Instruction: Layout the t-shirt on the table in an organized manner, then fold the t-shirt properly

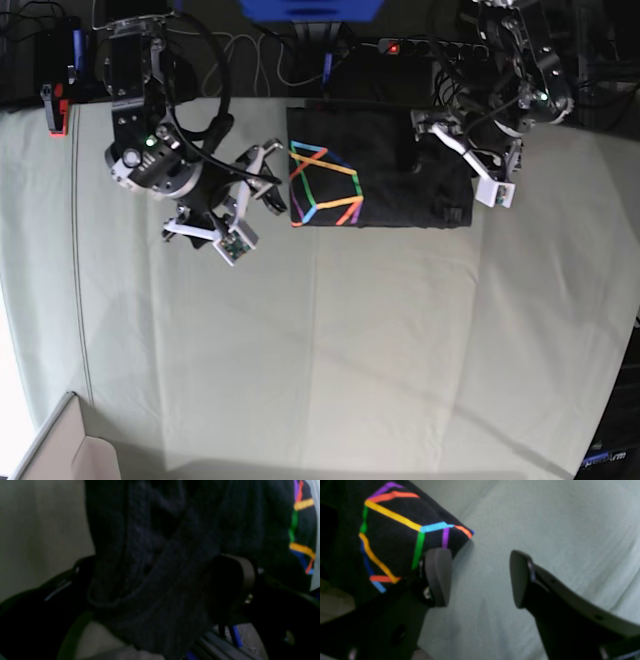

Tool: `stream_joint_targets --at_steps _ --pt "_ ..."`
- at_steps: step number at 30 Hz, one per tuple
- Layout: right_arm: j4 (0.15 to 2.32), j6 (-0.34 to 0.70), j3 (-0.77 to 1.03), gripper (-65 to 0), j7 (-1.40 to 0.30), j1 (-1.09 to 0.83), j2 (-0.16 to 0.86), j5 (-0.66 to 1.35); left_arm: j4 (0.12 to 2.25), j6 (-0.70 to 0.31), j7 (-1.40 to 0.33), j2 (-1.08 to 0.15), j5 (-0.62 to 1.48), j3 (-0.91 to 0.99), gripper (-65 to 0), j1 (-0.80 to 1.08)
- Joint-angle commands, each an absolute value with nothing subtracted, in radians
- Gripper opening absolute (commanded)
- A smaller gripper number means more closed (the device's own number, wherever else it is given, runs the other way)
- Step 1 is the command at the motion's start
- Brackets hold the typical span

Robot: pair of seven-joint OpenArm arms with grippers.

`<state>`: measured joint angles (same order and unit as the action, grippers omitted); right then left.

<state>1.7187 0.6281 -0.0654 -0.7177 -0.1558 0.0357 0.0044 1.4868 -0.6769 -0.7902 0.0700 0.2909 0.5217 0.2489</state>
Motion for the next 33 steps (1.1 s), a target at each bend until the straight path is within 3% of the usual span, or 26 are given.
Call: stream_joint_targets --at_steps 1,8,26,30,33 --pt "1.738 0.628 -0.064 -27.8 -0.697 -0.148 0.036 0.016 1.483 -0.68 -0.783 0.071 0.305 0.521 0.0 0.239" --pt "1.738 0.628 -0.064 -27.9 -0.697 -0.148 0.036 0.016 1.389 -0.685 -0.782 0.07 0.305 0.49 0.0 0.203" --pt "1.828 0.628 -0.062 -28.0 -0.697 -0.16 0.071 0.015 1.383 -0.69 -0.782 0.065 0.312 0.417 0.0 0.206" --pt "1.828 0.628 -0.062 -28.0 -0.697 -0.162 0.071 0.015 1.383 -0.69 -0.782 0.071 0.312 0.423 -38.5 0.205" --pt "1.828 0.628 -0.062 -28.0 -0.697 -0.162 0.073 0.015 1.383 -0.69 -0.783 0.071 0.314 0.42 -55.0 0.203"
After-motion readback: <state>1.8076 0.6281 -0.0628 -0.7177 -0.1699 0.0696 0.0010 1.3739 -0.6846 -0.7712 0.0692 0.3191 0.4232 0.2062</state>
